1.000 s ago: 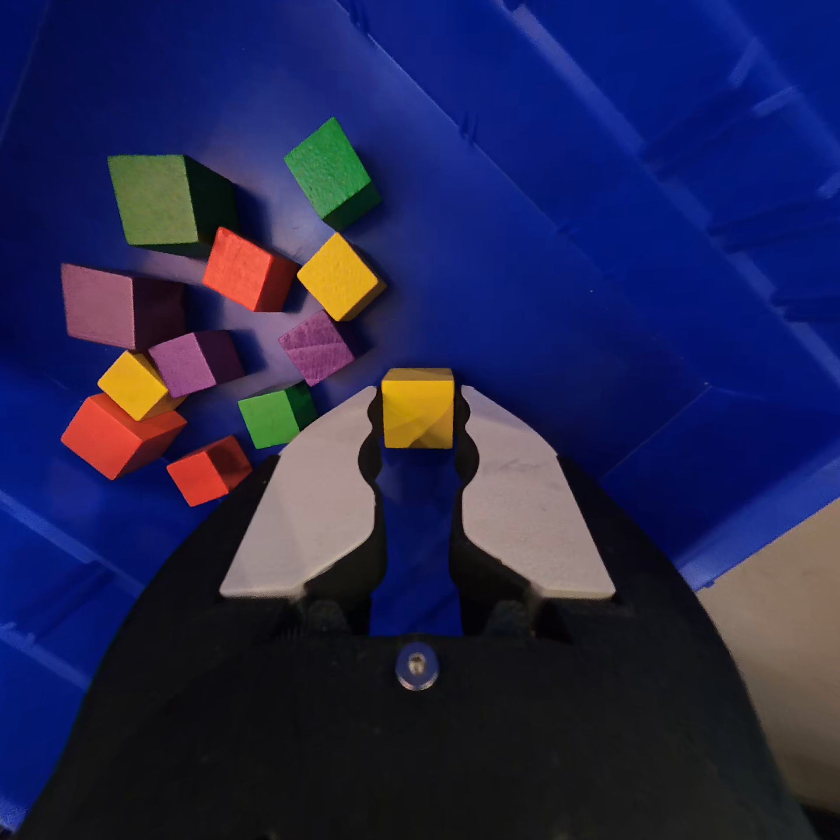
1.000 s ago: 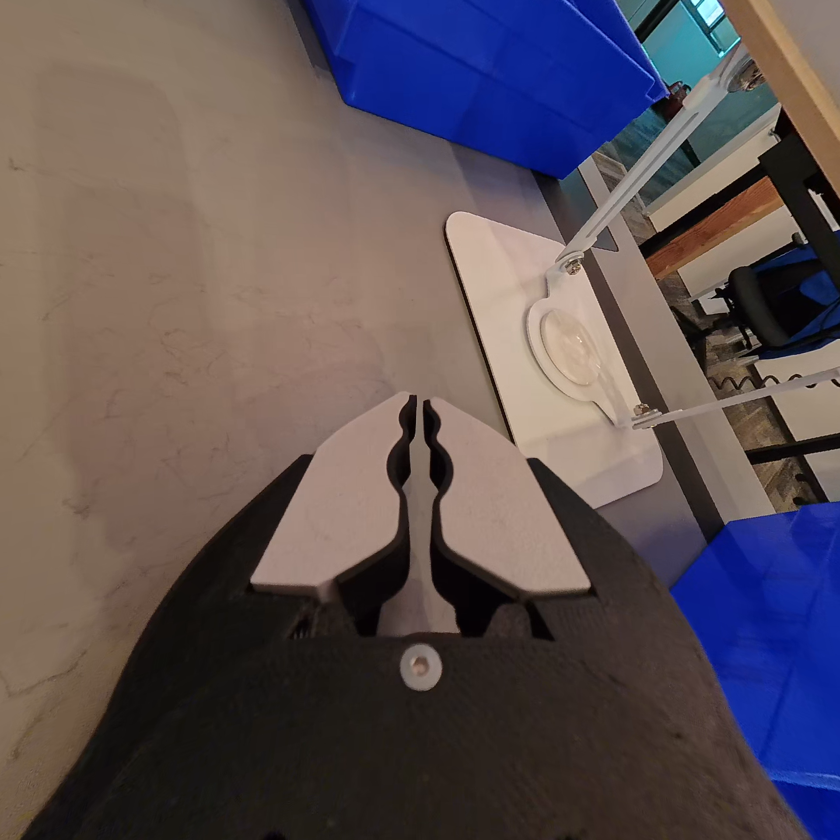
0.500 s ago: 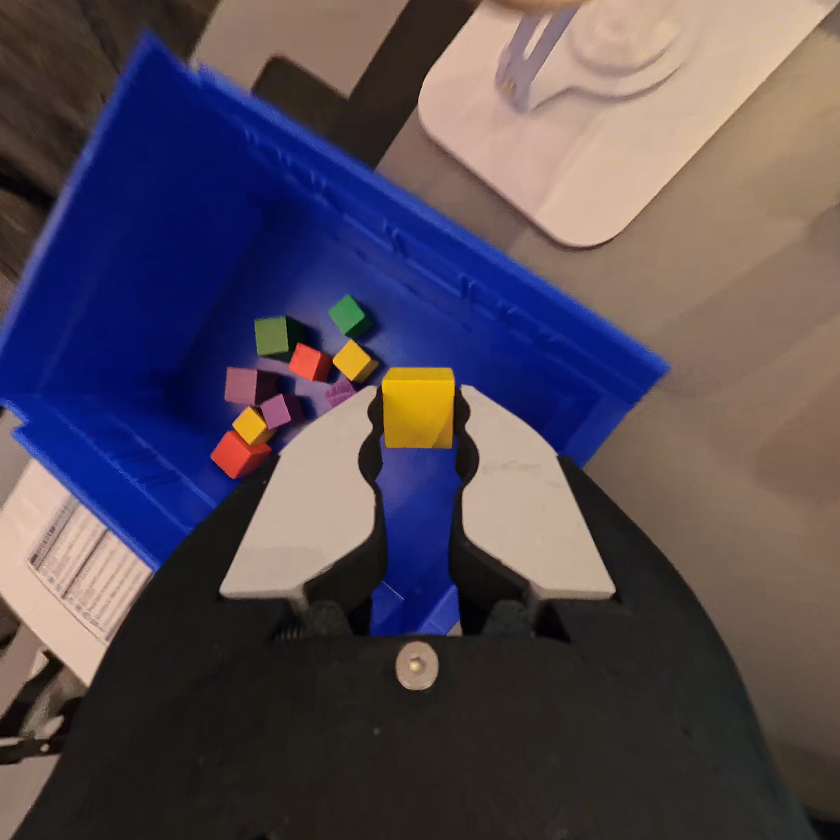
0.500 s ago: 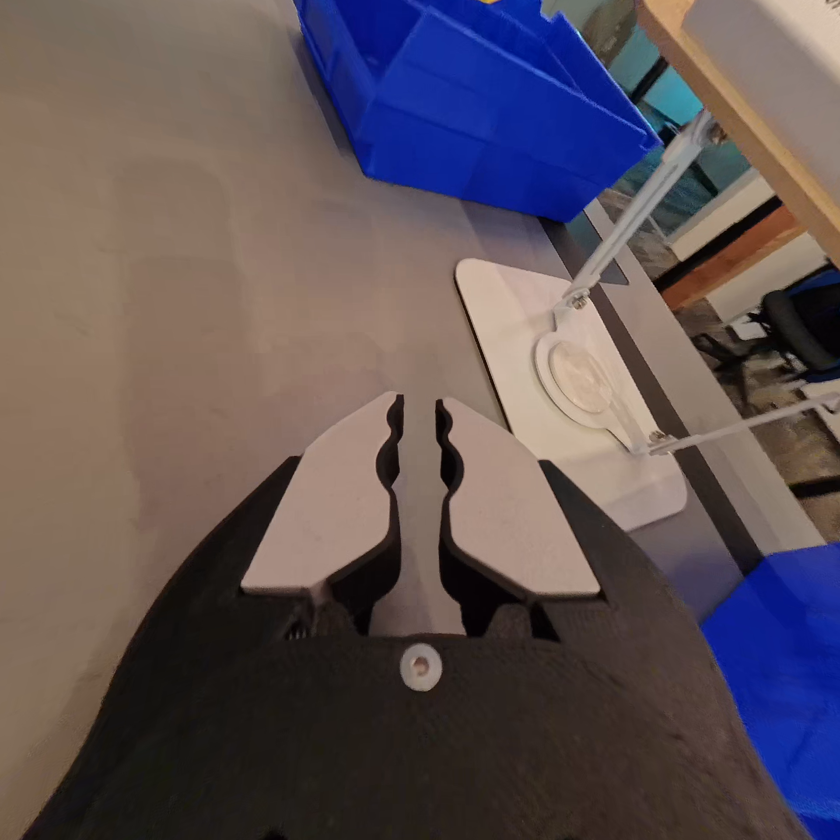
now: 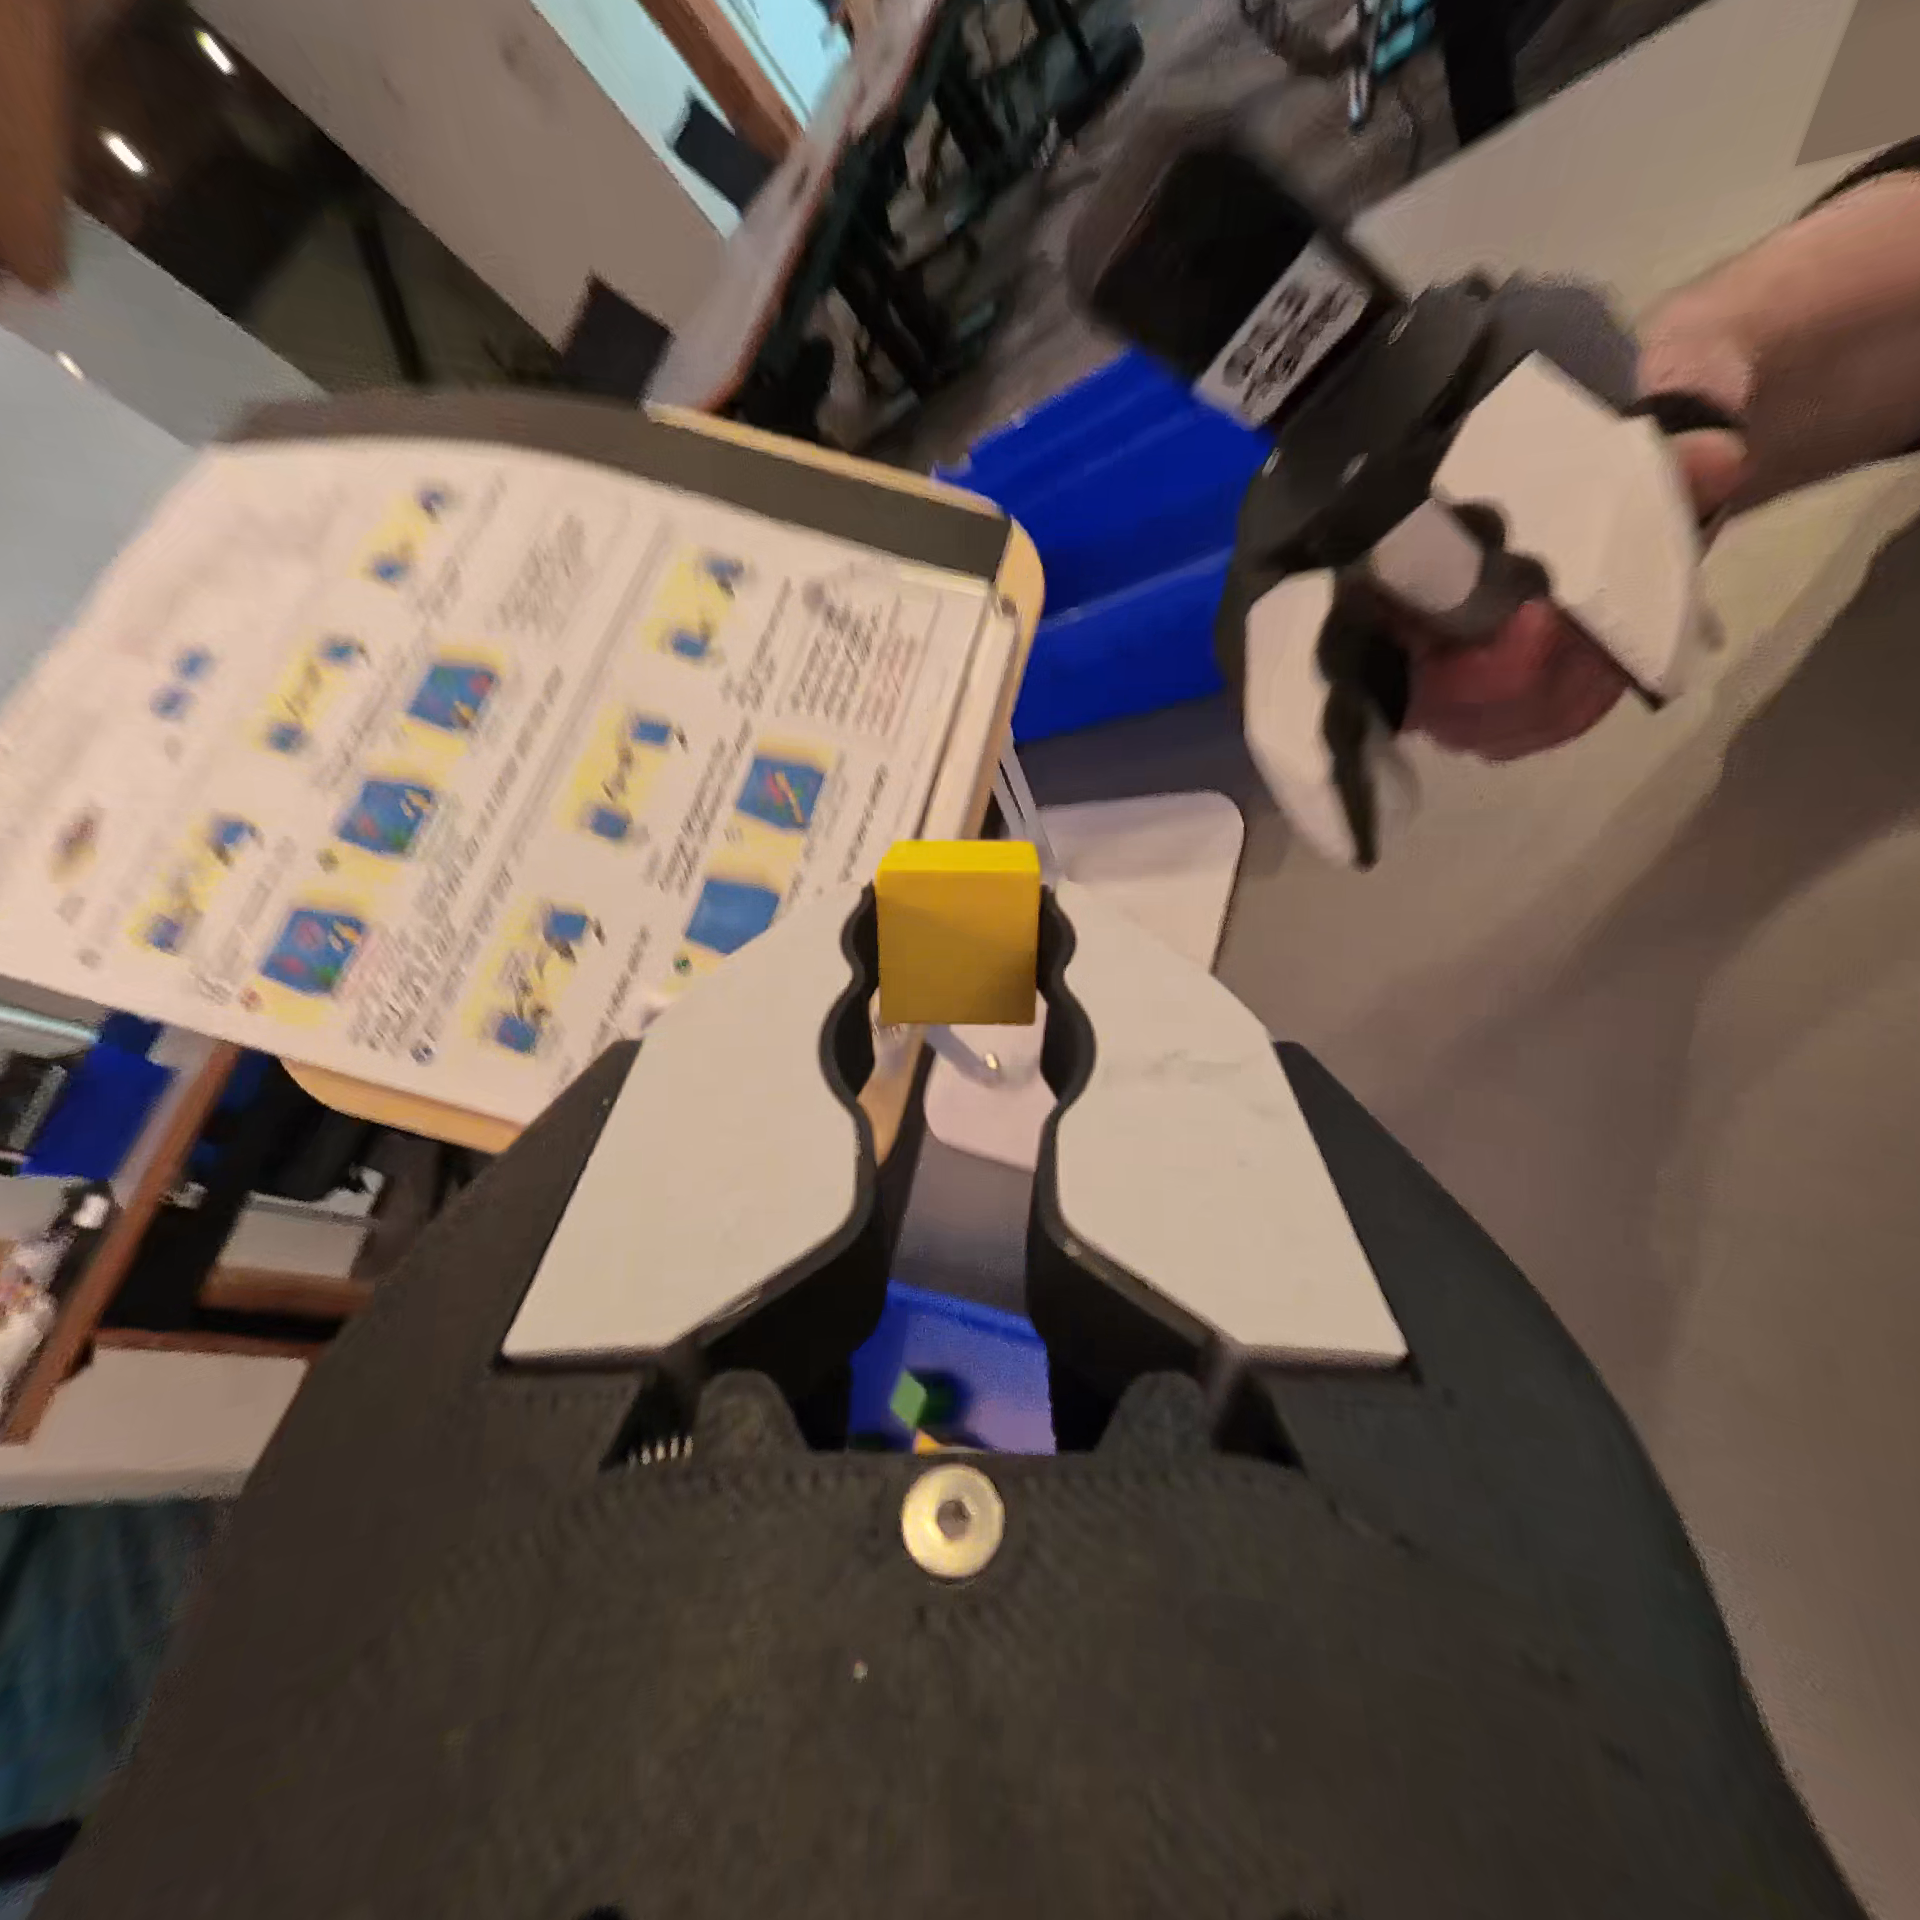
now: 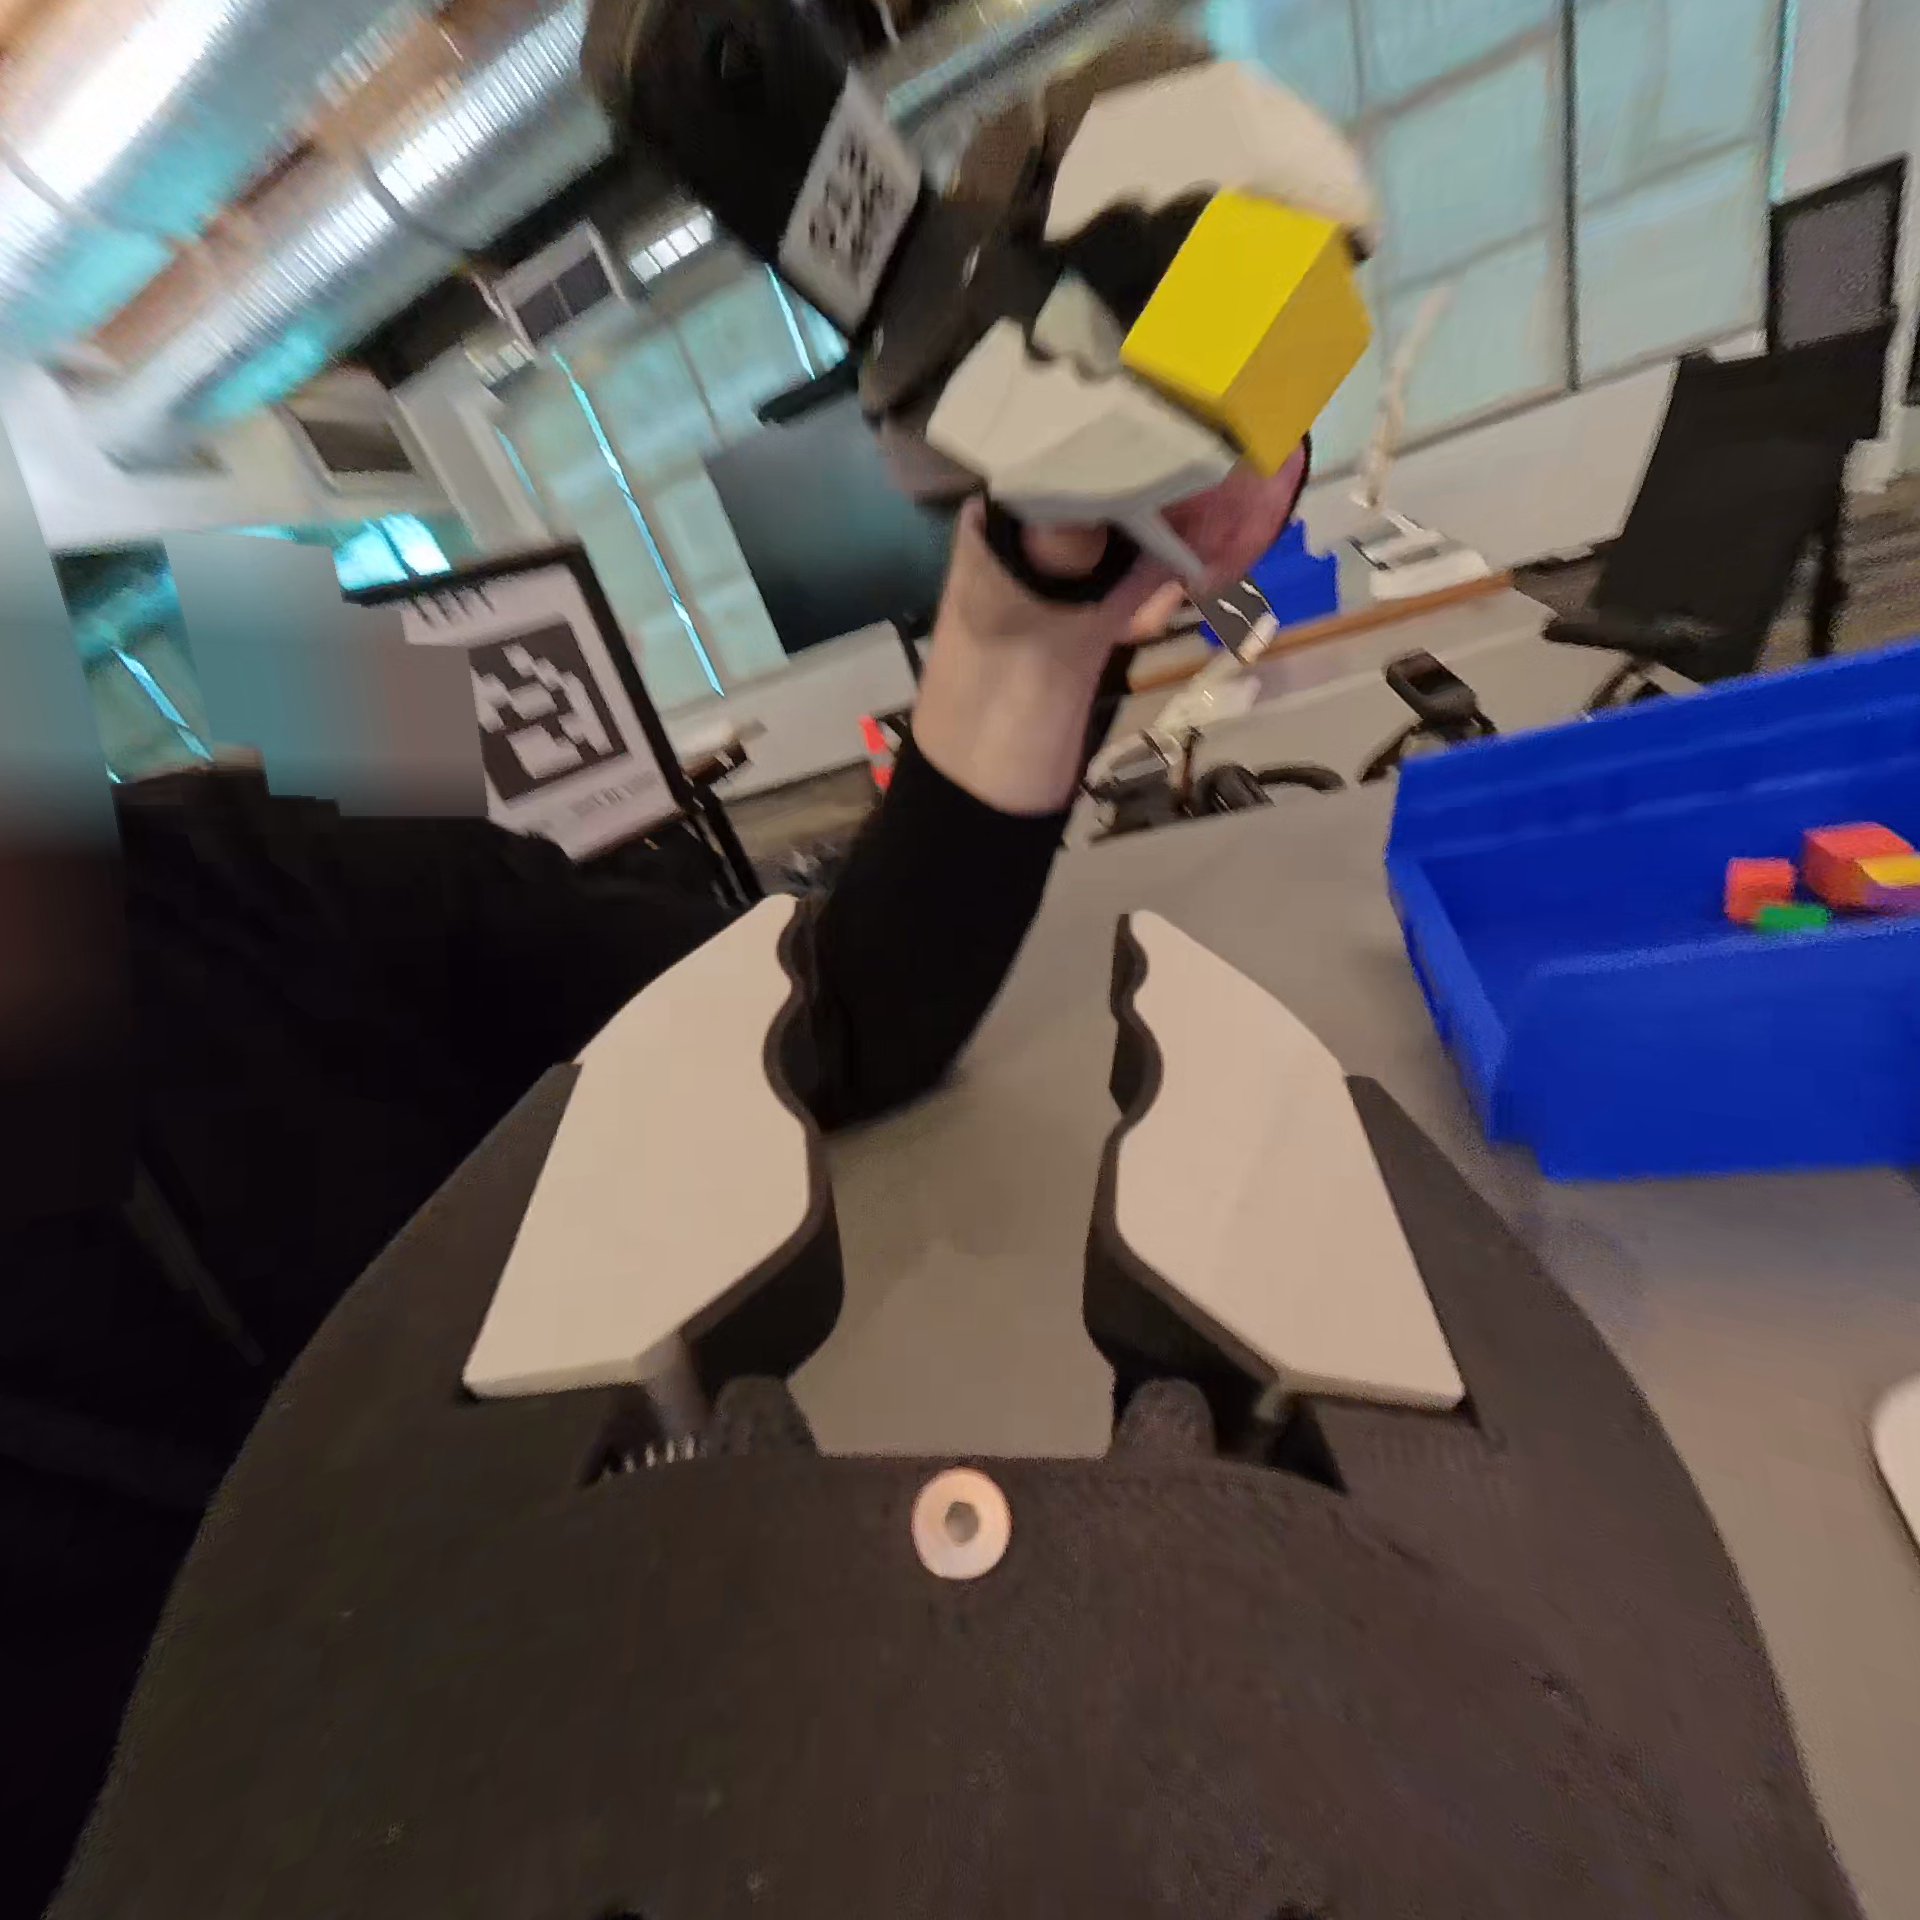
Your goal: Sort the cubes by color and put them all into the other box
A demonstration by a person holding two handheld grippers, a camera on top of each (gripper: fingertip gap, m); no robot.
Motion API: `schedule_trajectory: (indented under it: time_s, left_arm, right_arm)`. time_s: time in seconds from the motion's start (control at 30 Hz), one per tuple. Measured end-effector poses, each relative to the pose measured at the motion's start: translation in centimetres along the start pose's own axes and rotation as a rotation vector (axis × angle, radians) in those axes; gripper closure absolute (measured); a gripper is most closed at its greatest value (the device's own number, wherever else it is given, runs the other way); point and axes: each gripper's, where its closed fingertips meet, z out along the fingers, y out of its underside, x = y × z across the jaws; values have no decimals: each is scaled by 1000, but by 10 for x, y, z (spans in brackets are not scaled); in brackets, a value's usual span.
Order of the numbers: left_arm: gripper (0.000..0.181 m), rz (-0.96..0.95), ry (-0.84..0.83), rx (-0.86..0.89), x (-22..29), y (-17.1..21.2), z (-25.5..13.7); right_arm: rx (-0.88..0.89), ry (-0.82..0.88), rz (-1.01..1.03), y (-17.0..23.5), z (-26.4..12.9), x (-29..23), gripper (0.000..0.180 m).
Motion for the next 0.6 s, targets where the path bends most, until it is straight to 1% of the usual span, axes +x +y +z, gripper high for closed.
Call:
schedule_trajectory:
  time_s: [0.07,0.13,0.23,0.33,0.47,0.6]
  left_arm:
    - [153,63,-26,41,2,-18,4]
    - [153,127,-13,111,11,-35,7]
    - [153,196,6,203,21,-53,12]
    - [153,234,25,272,31,-64,15]
    - [153,298,12,233,37,-61,25]
    - [152,324,22,245,45,-66,28]
  right_arm:
    - [66,-58,23,-26,1,-2,124]
    - [104,-79,38,-44,-2,2,122]
    - [184,-131,74,-66,-11,4,129]
    - [205,-162,103,-72,-15,8,130]
    - [193,-228,121,-70,-10,-1,133]
    - [202,-259,119,-71,-6,-9,134]
